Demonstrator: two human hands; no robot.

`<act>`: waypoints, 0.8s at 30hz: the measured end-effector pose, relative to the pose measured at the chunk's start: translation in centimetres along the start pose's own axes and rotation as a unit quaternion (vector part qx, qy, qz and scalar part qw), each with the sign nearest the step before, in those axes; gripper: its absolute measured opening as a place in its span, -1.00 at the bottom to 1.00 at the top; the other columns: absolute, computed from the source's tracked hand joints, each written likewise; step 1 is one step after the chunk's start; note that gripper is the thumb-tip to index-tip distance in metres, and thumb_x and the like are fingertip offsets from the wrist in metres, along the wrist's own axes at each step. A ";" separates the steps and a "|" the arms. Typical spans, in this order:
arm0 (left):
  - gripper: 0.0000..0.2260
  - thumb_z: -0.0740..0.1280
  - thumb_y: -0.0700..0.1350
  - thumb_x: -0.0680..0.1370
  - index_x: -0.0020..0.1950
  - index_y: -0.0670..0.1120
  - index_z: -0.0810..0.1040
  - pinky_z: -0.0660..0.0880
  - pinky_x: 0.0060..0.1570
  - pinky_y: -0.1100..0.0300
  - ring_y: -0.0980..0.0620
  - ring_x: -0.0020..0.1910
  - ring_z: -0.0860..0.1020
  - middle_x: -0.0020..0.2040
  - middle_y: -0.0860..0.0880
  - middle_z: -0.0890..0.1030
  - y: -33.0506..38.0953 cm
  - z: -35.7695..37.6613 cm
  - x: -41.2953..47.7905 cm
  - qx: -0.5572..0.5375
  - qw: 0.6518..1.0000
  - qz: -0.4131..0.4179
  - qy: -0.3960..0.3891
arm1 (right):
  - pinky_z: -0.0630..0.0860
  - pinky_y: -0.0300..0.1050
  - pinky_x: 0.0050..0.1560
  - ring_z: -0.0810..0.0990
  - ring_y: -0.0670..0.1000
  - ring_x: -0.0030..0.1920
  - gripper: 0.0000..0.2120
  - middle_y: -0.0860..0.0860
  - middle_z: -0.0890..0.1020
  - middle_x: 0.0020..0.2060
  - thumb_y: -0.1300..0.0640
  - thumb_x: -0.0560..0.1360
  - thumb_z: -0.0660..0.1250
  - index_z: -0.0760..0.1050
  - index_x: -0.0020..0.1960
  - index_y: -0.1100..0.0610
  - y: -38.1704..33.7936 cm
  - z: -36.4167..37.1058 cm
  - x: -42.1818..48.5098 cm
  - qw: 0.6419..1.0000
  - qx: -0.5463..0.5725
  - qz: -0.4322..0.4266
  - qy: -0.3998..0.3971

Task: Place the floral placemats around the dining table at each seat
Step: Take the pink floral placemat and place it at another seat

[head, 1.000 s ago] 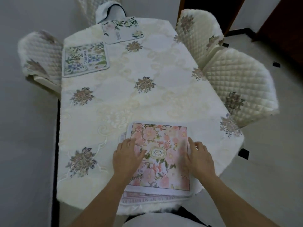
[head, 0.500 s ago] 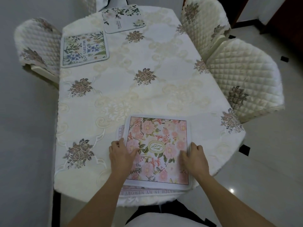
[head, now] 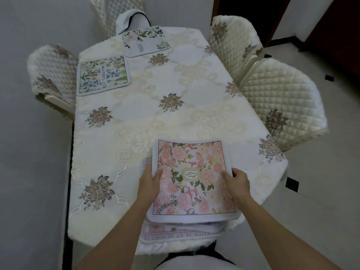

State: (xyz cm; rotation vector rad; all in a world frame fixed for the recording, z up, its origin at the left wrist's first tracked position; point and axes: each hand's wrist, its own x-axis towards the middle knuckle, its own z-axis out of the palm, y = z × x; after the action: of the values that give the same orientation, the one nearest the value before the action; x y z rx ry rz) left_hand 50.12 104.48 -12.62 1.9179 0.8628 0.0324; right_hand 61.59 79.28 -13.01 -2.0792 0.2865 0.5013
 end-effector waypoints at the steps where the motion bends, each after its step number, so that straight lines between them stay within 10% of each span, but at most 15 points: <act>1: -0.65 0.23 0.06 0.65 0.32 -0.15 0.42 0.51 0.02 0.08 -0.10 0.10 0.58 0.14 -0.08 0.60 1.0 -0.2 0.4 -0.013 1.000 0.012 0.002 | 0.53 -0.03 -0.29 0.61 0.11 -0.33 -0.77 0.08 0.63 -0.34 0.06 0.59 0.33 0.58 -0.16 0.18 -0.8 -0.5 0.4 1.000 0.007 -0.008 -0.011; 10: -0.80 0.23 -0.03 0.66 0.02 -0.17 0.43 0.41 -0.50 0.40 0.05 -0.26 0.46 -0.19 -0.02 0.49 11.6 -2.6 3.9 -0.079 0.989 0.113 0.051 | 0.45 -0.03 -0.30 0.51 0.05 -0.31 -0.78 0.05 0.52 -0.27 0.01 0.66 0.18 0.41 -0.11 0.09 -10.0 -6.1 2.8 0.992 0.070 -0.104 -0.022; 24: -0.76 0.25 0.03 0.65 0.15 -0.14 0.46 0.52 -0.30 0.15 -0.09 -0.12 0.61 -0.05 -0.10 0.60 17.1 0.0 4.3 -0.037 0.981 0.187 -0.037 | 0.67 0.18 -0.06 0.73 0.03 -0.11 -0.59 -0.02 0.73 -0.07 -0.25 0.48 0.20 0.55 0.15 -0.02 -8.2 -12.0 1.4 0.987 0.112 -0.103 0.057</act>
State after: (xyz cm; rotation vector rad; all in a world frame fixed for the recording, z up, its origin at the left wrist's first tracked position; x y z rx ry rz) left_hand 62.75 102.59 -0.45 1.9733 0.4373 0.2141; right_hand 68.91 73.34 -1.85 -1.8947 0.1830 0.2147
